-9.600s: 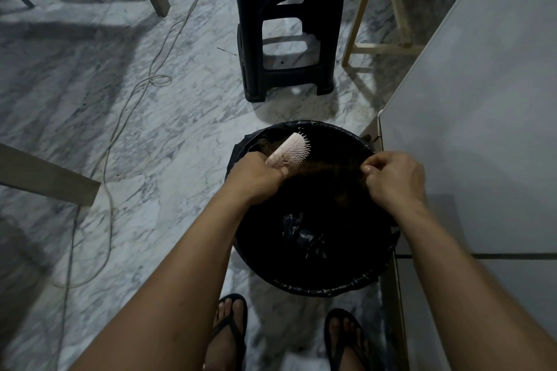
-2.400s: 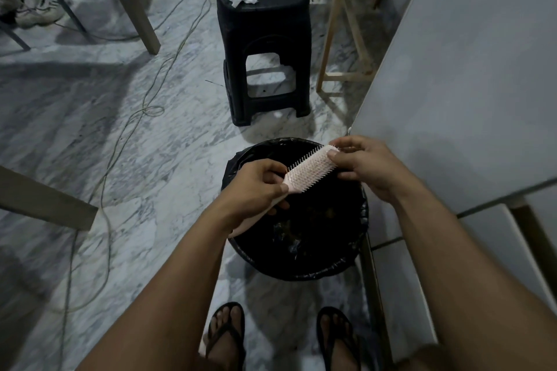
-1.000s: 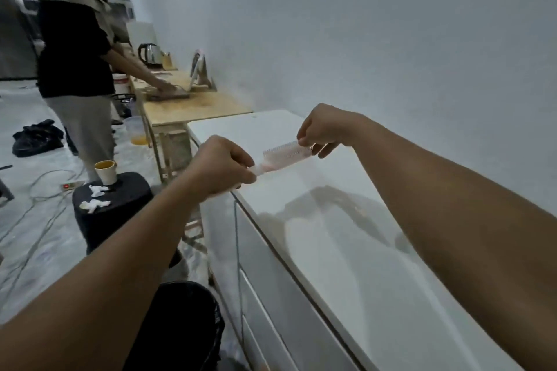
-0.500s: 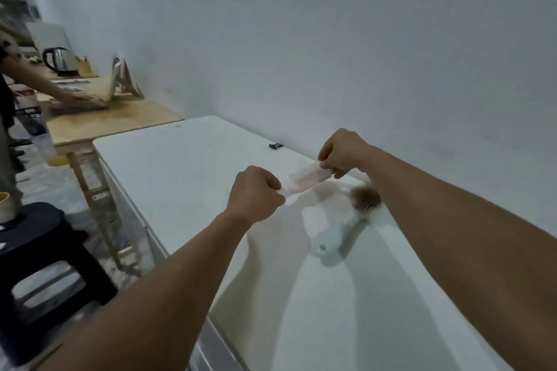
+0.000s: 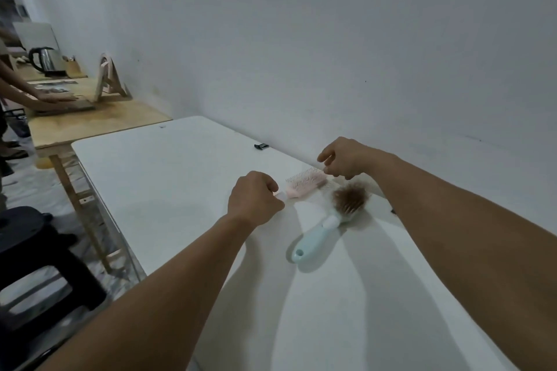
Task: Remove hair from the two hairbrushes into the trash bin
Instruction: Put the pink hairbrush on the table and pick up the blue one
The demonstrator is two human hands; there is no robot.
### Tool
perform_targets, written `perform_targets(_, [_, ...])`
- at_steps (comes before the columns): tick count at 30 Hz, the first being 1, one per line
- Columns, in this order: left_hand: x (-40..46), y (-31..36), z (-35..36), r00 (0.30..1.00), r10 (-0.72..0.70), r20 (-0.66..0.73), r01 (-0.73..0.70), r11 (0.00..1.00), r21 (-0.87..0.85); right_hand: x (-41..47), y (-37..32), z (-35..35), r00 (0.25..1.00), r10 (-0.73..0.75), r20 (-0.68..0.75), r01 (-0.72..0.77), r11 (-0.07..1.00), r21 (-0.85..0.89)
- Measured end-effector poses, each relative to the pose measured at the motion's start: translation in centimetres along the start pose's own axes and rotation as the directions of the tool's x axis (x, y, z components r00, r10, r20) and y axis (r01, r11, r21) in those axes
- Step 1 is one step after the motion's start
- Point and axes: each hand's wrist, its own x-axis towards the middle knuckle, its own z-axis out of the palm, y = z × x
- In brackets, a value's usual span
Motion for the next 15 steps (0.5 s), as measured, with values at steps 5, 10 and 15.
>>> perform_targets(5, [-0.8,1.9,-0.2,0.976,0.153,-0.158,-0.115,0.967,0.228,-0.8,1.2,-2.2,0.999,0.029,0.027,-0.029,0.999,-0.021])
perform_targets(10, [-2.1,4.9,0.4,0.981,0.183,0.068,-0.183,0.983,-0.002,-2.5,1.3,-3.0,0.982,0.127,0.140,-0.120,0.991,-0.060])
perform_targets(15, [-3.3,5.6,1.8,0.957,0.161,0.243,-0.191,0.976,0.108,-3.6,1.2,-2.2,0.968,0.175,0.177,-0.174,0.984,-0.023])
